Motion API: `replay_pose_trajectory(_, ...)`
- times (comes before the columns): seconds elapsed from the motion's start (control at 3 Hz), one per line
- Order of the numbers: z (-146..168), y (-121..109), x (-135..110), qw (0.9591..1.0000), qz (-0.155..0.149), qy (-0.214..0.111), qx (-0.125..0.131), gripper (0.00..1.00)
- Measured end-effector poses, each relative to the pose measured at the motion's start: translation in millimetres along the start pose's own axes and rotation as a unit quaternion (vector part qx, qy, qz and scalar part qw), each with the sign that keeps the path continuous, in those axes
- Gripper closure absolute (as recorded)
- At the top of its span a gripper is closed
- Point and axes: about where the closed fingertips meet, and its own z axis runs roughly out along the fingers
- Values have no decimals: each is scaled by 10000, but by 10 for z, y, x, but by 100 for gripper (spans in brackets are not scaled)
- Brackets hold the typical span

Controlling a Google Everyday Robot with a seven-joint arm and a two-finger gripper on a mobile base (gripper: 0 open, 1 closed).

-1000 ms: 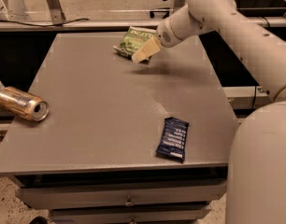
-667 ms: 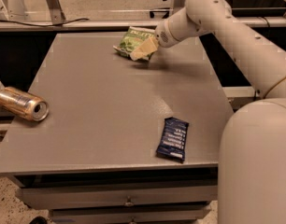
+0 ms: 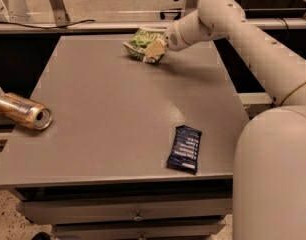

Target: Move green jalapeno chip bag near rxbar blueberry

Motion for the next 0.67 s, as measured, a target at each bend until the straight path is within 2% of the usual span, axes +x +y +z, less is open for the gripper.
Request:
replay_pose_trajectory(0.33,-142,-1,-61,9999,-35,-113,72,82)
replay_pose_trajectory(0.67,-349,22,-125,9996,-83,-239,125,100)
